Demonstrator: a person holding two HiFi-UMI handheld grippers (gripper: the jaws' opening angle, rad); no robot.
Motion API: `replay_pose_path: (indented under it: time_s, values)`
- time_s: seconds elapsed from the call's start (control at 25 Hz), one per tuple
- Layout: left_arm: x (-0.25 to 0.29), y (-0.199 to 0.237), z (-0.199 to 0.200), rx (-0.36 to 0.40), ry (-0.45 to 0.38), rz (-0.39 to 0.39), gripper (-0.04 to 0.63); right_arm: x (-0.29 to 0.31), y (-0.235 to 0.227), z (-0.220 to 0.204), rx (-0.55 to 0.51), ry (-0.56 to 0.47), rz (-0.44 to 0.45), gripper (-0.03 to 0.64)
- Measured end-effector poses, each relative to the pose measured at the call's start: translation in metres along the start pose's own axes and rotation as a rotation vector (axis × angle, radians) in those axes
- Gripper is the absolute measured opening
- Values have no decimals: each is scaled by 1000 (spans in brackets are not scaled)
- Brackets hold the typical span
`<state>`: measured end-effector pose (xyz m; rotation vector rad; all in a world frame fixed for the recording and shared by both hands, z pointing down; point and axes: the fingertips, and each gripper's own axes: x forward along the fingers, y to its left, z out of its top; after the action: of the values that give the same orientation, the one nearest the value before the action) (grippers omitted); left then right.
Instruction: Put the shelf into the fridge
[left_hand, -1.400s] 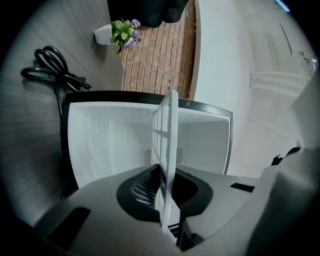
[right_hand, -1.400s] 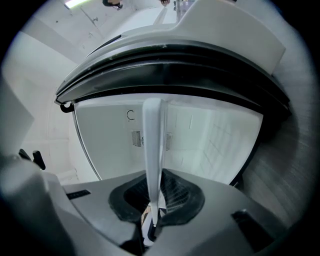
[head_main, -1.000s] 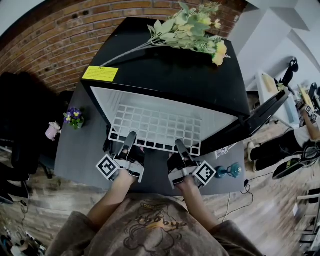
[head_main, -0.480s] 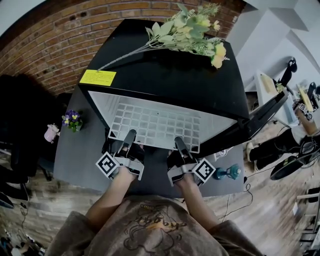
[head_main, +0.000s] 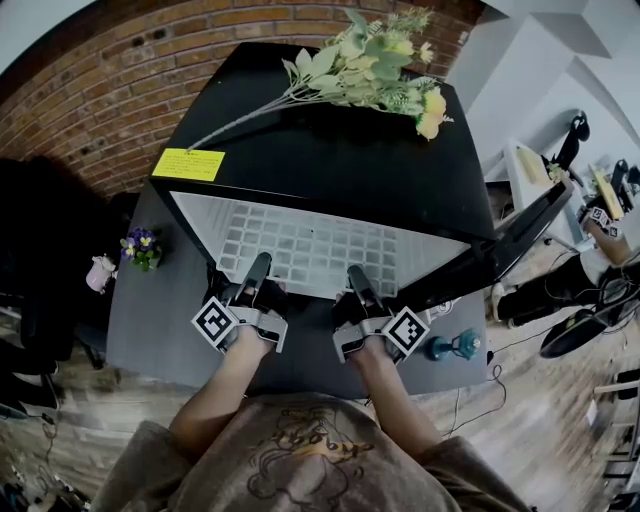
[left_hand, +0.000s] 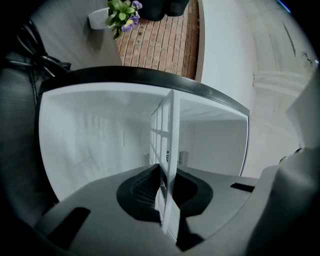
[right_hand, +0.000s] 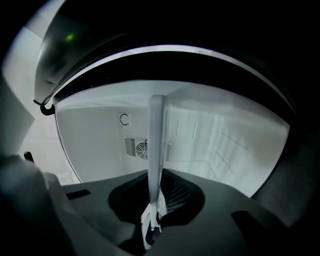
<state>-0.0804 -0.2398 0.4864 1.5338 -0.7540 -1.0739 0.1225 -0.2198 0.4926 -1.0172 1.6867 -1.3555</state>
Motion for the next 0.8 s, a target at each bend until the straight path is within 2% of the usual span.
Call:
replay_pose_path:
  time_s: [0.8]
  values:
    - [-4, -3, 0, -20, 18, 16, 49, -3, 4, -2, -14, -10, 5, 38]
